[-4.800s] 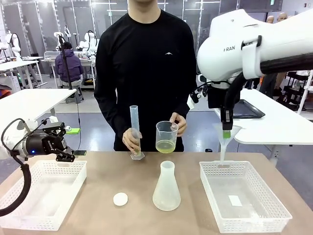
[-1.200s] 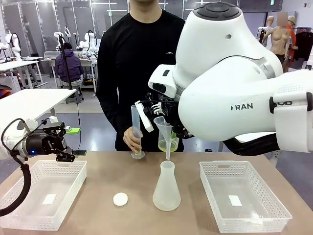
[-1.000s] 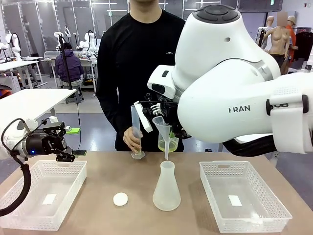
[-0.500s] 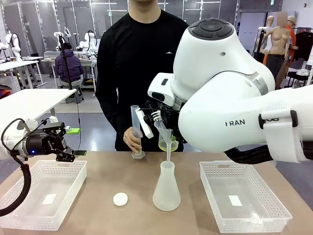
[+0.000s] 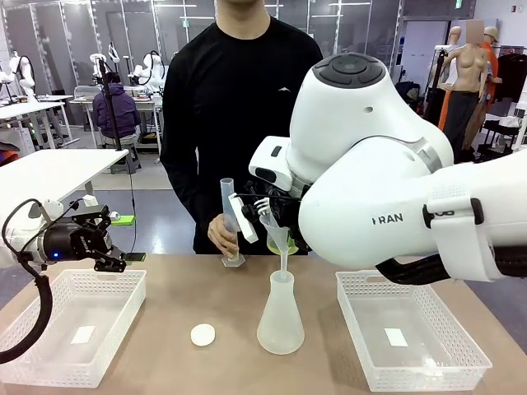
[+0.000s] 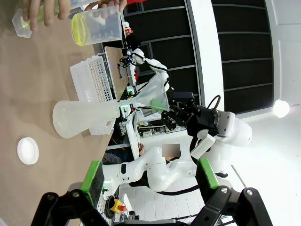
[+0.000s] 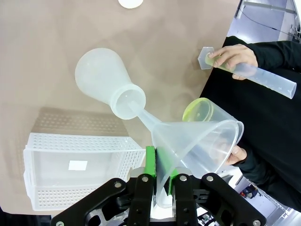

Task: Prepare the solutions needed for the experiment.
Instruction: Pick up the Plastic Funnel and insert it into the Big flask.

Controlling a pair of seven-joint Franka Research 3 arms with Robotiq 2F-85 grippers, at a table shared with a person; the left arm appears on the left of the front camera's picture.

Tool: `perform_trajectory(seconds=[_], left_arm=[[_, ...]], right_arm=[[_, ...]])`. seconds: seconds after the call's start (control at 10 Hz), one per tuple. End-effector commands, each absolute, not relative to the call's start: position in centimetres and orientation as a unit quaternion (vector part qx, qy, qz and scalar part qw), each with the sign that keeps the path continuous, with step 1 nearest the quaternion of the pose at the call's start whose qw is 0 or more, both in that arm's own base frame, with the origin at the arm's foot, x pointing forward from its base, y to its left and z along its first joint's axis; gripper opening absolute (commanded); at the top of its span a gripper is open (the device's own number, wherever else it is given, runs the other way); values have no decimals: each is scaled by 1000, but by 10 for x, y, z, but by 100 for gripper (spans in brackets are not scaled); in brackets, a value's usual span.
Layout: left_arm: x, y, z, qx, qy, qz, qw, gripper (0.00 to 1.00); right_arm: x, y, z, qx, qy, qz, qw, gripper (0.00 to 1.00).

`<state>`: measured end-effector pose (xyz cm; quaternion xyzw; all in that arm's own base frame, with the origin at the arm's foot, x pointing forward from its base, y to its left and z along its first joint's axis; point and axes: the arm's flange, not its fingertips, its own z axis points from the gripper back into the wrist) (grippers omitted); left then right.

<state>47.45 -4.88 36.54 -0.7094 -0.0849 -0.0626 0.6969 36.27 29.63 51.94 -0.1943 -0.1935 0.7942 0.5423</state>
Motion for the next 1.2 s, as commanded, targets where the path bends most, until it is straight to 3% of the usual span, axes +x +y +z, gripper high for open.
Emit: perform_trajectory(seconds=[0.0,1.1], left_arm=[[473,-50,369,-713,-92,-62,693,100],[473,-50,369,-713,-92,-62,693,100]], right_arm=[[369,298,506,-202,-203,786,548,6],[371,297,465,-175,-181,800,544,6]])
